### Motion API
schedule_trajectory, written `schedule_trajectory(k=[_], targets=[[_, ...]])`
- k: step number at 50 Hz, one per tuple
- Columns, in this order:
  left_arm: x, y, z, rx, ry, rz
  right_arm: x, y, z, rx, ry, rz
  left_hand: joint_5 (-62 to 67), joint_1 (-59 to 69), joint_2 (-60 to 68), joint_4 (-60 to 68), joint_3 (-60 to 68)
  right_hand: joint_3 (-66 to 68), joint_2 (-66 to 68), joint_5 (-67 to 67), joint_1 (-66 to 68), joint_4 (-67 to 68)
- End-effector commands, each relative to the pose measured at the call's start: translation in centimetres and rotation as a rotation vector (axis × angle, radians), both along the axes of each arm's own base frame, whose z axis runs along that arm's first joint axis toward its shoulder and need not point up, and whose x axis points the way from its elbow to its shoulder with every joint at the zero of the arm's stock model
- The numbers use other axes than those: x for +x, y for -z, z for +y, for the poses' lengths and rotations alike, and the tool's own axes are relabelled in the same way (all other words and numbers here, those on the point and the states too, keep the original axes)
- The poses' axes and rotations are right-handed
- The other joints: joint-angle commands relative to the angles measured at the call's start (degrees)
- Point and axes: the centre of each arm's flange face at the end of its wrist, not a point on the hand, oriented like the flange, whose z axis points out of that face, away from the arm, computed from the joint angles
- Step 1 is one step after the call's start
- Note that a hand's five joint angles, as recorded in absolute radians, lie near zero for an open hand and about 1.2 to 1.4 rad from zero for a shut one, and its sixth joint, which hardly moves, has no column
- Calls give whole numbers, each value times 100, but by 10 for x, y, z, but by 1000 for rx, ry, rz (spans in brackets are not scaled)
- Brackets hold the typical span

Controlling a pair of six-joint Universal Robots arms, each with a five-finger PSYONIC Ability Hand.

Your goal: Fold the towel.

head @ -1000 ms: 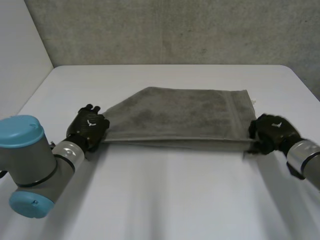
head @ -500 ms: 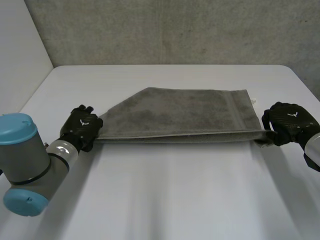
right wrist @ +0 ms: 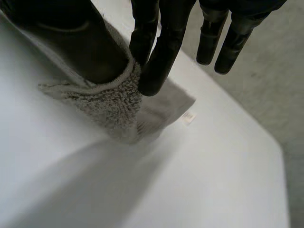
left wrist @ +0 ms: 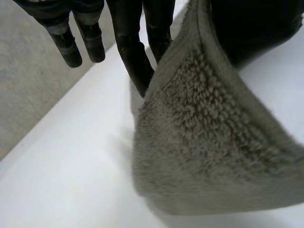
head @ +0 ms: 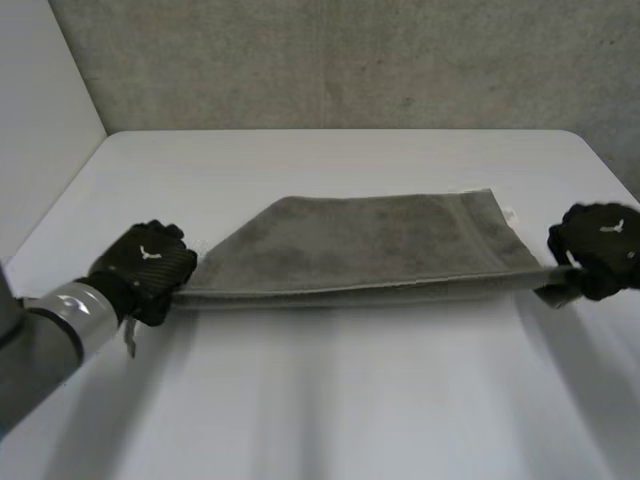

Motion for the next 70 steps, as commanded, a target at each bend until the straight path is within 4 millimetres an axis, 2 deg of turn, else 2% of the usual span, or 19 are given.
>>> schedule_trajectory(k=[1,9,12,15,21,25,29,31,32,34,39,43,48,53,54,56,59,64,70], targets=[[10,-65,0,-142,-15,53,6,-66,8,-172,-73,-4,449,634,555,-322,-239,-287,411,386,555,-445],[8,-126,-12,-314,-31,158,9,-115,3,-299,-82,-64,449,634,555,-322,-239,-287,411,386,555,-445],[8,-138,-19,-345,-35,183,8,-119,-4,-307,-76,-84,449,634,555,-322,-239,-287,411,386,555,-445],[7,-138,-24,-344,-35,185,8,-111,-17,-284,-83,-84,449,634,555,-322,-239,-287,411,386,555,-445],[-1,-109,-70,-302,-36,169,30,-92,-42,-260,-150,-75,449,634,555,-322,-239,-287,411,386,555,-445],[-15,-92,-116,-381,-13,182,47,-80,-80,-321,-172,-6,449,634,555,-322,-239,-287,411,386,555,-445],[-30,-98,-144,-519,16,213,63,-84,-112,-442,-162,60,449,634,555,-322,-239,-287,411,386,555,-445],[-49,-122,-158,-686,54,256,78,-118,-135,-645,-125,87,449,634,555,-322,-239,-287,411,386,555,-445],[-49,-122,-158,-687,55,256,79,-118,-135,-646,-125,87,449,634,555,-322,-239,-287,411,386,555,-445],[-55,-161,-158,-866,71,311,82,-173,-138,-859,-67,46,449,634,555,-322,-239,-287,411,386,555,-445],[-57,-209,-136,-1030,105,374,80,-207,-126,-945,-61,-71,449,634,555,-322,-239,-287,411,386,555,-445],[-55,-205,-133,-1002,131,379,78,-213,-111,-912,-95,-139,449,634,555,-322,-239,-287,411,386,555,-445],[-51,-180,-136,-922,173,358,70,-183,-110,-811,-134,-149,449,634,555,-322,-239,-287,411,386,555,-445],[-32,-123,-146,-774,128,301,65,-119,-109,-613,-169,-123,449,634,555,-322,-239,-287,411,386,555,-445],[-32,-123,-146,-773,128,301,65,-119,-109,-613,-169,-123,449,634,555,-322,-239,-287,411,386,555,-445],[-26,-93,-145,-686,117,279,59,-80,-105,-502,-168,-91,449,634,555,-322,-239,-287,411,386,555,-445],[-26,-77,-141,-642,123,269,56,-59,-100,-447,-169,-70,449,634,555,-322,-239,-287,411,386,555,-445],[-25,-8,-125,-461,143,205,47,18,-68,-233,-215,-2,449,634,555,-322,-239,-287,411,386,555,-445],[-28,47,-101,-319,173,120,42,62,-37,-97,-250,27,449,634,555,-322,-239,-287,411,386,555,-445]])
